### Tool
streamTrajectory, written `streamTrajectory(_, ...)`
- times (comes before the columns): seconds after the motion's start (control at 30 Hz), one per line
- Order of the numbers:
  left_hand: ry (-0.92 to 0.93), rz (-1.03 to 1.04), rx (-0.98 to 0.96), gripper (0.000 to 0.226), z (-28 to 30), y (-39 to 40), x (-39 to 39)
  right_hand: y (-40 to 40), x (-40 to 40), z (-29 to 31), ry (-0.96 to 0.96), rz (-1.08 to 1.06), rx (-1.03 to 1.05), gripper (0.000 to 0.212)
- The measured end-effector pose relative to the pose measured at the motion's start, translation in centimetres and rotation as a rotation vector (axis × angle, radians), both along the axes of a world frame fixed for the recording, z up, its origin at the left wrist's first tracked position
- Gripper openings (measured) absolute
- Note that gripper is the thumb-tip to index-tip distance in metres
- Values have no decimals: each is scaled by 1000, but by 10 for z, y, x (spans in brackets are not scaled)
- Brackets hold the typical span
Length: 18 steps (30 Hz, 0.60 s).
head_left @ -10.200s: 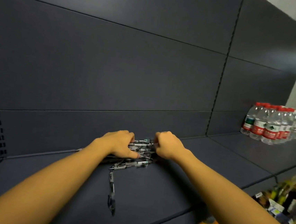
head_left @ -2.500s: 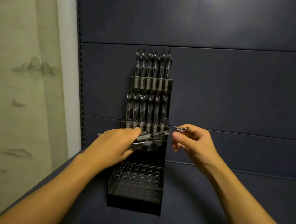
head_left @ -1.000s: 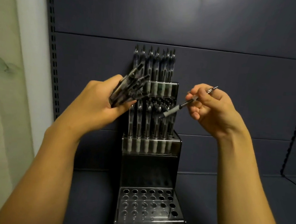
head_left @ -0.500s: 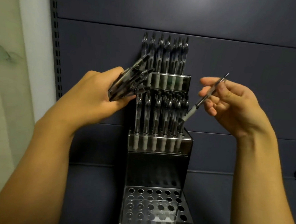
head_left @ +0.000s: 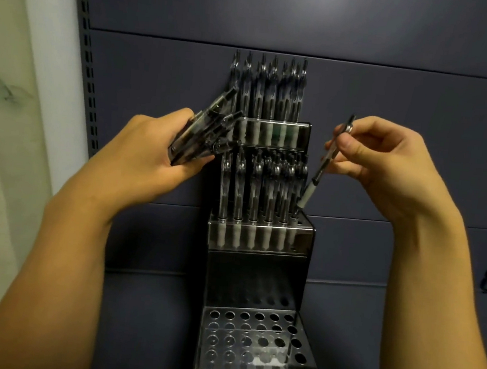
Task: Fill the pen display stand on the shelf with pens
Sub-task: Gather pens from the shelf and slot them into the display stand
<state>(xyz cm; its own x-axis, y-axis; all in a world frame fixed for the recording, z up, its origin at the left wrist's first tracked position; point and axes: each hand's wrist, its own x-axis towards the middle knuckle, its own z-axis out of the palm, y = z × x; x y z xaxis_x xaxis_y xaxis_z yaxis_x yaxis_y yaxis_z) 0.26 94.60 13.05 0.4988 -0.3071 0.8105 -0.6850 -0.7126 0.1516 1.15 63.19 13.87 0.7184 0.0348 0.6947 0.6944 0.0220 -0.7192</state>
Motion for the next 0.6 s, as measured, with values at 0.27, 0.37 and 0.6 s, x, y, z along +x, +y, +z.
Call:
streamTrajectory(0.27,27,16,22,20,-2,1,1,7,-5,1,62,-75,-157,25)
streamTrajectory(0.37,37,18,24,20,-2,1,2,10,-7,1,72,-107,-183,32)
streamTrajectory(0.6,46,10,14,29,-4,0,4,11,-15,6,80,-230,-275,41)
